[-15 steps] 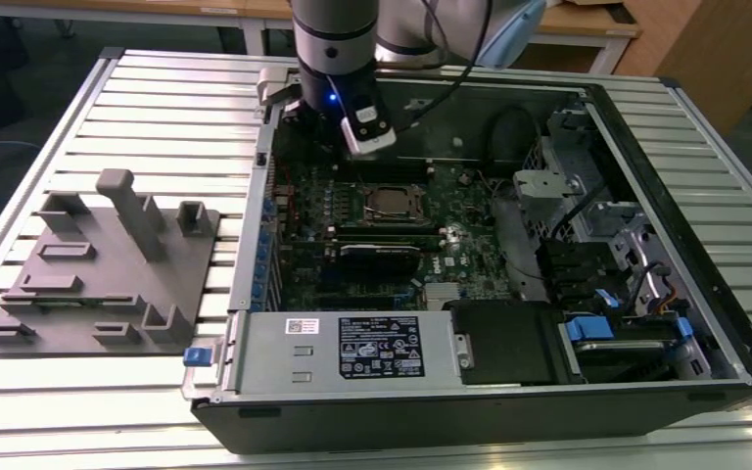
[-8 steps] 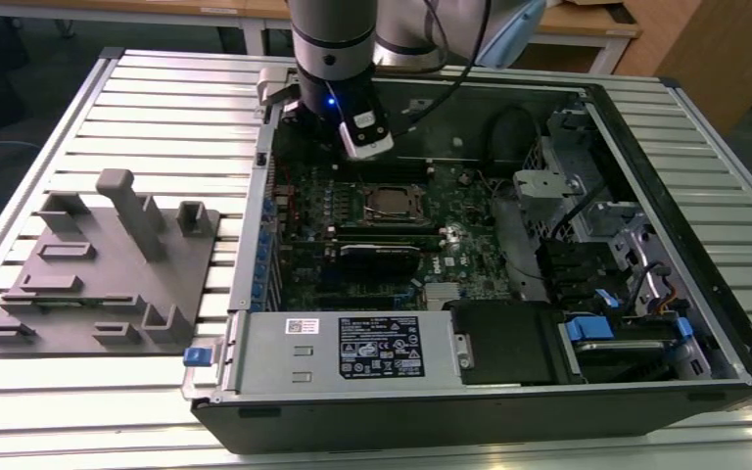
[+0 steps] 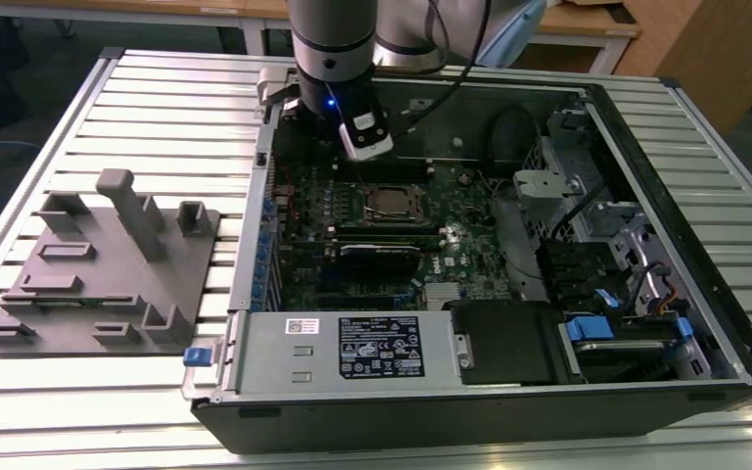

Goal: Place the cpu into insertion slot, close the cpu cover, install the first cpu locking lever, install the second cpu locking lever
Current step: 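Install the first cpu locking lever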

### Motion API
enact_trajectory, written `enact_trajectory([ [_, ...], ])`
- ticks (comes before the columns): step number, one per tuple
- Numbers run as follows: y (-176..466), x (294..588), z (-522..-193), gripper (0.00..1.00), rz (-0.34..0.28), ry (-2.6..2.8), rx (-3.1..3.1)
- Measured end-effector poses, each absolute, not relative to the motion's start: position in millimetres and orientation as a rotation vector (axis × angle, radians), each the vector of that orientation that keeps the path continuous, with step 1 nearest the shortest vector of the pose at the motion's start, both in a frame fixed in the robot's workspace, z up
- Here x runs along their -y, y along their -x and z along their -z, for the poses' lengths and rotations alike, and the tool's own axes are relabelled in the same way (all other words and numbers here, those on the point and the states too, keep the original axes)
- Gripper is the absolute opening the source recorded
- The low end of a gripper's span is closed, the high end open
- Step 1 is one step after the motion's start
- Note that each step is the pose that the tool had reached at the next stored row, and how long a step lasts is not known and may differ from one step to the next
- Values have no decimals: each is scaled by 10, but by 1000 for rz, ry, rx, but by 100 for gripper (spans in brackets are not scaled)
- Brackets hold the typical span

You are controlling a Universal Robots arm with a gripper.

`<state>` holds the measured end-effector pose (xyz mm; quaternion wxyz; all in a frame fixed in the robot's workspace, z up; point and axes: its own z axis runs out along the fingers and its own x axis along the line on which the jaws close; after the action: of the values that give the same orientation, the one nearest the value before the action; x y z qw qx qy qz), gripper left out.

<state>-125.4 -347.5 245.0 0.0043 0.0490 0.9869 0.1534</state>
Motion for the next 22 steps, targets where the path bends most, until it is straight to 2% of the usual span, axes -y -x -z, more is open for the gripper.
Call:
enact_trajectory([
  [3, 1240, 3474, -2449, 10, -503, -154, -3089],
  [17, 940, 3474, -2449, 10, -502, -154, -3090],
  [22, 834, 3474, -2449, 10, -482, -154, -3092],
])
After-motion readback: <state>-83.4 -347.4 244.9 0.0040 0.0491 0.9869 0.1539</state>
